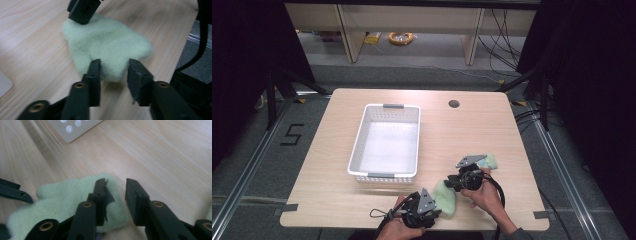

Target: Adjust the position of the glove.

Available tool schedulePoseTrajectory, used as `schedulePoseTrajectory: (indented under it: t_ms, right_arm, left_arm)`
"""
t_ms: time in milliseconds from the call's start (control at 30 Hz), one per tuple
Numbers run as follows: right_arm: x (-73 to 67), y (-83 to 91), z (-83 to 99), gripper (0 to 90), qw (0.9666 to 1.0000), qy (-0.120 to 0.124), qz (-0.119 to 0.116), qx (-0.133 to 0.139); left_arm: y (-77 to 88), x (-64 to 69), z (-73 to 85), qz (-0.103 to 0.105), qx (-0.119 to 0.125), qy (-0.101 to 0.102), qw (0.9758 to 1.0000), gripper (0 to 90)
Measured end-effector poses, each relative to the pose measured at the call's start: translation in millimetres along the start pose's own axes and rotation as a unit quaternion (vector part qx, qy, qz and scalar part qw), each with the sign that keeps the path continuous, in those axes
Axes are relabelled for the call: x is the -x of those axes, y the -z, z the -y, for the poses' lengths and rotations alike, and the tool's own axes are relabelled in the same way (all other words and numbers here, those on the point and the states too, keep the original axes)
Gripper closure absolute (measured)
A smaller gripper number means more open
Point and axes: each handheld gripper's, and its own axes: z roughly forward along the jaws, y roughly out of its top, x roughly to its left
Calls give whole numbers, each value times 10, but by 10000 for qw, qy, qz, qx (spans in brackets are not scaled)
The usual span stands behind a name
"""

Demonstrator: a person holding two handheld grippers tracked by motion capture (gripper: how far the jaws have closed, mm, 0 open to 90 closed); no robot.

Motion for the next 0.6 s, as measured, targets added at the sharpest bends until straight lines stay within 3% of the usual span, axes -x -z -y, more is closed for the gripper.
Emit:
schedulePoseTrajectory:
  t_ms: [67,133,167,200,267,300,333,367,400,500,533,600]
  right_arm:
    - [0,-4,1,811,10000,7,-74,-10]
    - [-1,15,-3,855,9999,73,-87,-113]
    - [-5,1,4,866,9999,32,-114,-5]
    - [-3,40,-1,873,9998,19,-128,-117]
    - [-10,51,15,879,9999,-54,-95,64]
    - [-7,86,10,881,9999,-43,-100,-55]
    - [-7,103,16,882,9999,-65,-117,-50]
    - [-20,111,30,882,9998,-139,-121,95]
    - [-24,147,30,883,9999,-128,-116,4]
    - [-67,248,73,884,9996,-218,-105,143]
    - [-84,288,94,884,9994,-266,-107,187]
    - [-135,403,169,884,9983,-458,-88,355]
  left_arm:
    - [-3,5,6,15,16,77,10000,751]
    - [14,-24,3,-21,-33,-41,10000,787]
    - [27,-37,6,2,-56,-35,10000,798]
    - [34,-52,11,-8,-12,-22,10000,805]
    - [56,-84,12,-16,7,-29,10000,812]
    - [66,-105,12,1,31,33,10000,813]
    - [99,-139,-2,-38,21,-67,10000,815]
    - [115,-143,-8,-47,20,-14,10000,816]
    - [129,-151,-18,-26,110,43,9999,816]
    - [169,-227,-47,-91,139,-148,9998,818]
    - [170,-243,-51,-79,145,-105,9998,818]
    - [165,-311,-65,-84,126,-298,9994,819]
